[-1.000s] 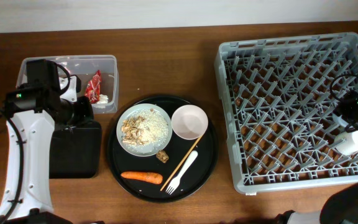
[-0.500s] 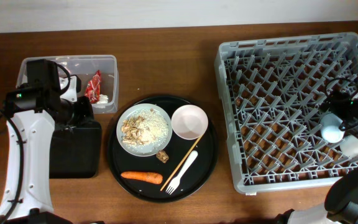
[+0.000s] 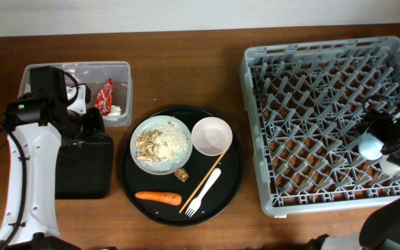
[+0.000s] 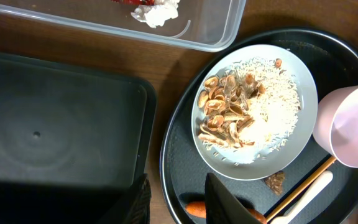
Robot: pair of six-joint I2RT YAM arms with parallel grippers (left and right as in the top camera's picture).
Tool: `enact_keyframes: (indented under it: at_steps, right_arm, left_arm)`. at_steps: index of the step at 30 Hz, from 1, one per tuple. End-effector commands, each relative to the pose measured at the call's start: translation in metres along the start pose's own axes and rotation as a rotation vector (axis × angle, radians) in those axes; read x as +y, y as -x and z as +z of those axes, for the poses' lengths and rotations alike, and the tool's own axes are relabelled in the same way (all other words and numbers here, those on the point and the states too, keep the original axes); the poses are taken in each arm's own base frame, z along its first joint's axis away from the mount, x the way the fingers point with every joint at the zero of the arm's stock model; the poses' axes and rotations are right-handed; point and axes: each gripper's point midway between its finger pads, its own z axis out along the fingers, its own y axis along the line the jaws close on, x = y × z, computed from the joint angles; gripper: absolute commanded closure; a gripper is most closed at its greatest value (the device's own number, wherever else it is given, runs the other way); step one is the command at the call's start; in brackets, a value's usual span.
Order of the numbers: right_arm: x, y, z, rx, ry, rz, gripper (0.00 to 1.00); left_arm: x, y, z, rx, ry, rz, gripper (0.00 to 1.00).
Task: Sort waste into correct bins and load items into the dishwasher rack
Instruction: 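Place the blue cup in the rack's right side with the right gripper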
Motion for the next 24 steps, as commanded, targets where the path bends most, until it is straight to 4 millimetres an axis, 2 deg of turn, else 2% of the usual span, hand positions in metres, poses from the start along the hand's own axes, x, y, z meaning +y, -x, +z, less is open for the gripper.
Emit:
enact_keyframes:
  at_steps: [1,6,11,13,17,24]
  right_arm:
    - [-0.001,-0.004,0.017,0.004,0.008,0.008,0.01]
    - [0.011,0.002,0.022,-0.017,0.077,0.004,0.00]
    - [0.009,0.004,0.025,-0.027,0.065,0.006,0.51]
    - [0.006,0.005,0.025,-0.033,0.049,0.006,0.60]
    - [0.003,0.005,0.027,-0.031,0.031,0.006,0.64]
    - [-0.001,0.015,0.031,-0.063,0.003,0.006,0.64]
  left_arm:
    - [0.001,-0.001,-0.005,-0.013,0.007,-0.007,0.71]
    - [0.001,-0.002,-0.005,-0.008,0.007,-0.008,0.71]
    - [0.001,-0.001,-0.005,-0.012,0.007,-0.007,0.71]
    - [0.001,-0.001,-0.005,-0.012,0.007,-0.007,0.71]
    - [0.001,-0.001,-0.005,-0.013,0.007,-0.007,0.71]
    - [0.001,-0.001,-0.005,-0.012,0.007,-0.007,0.71]
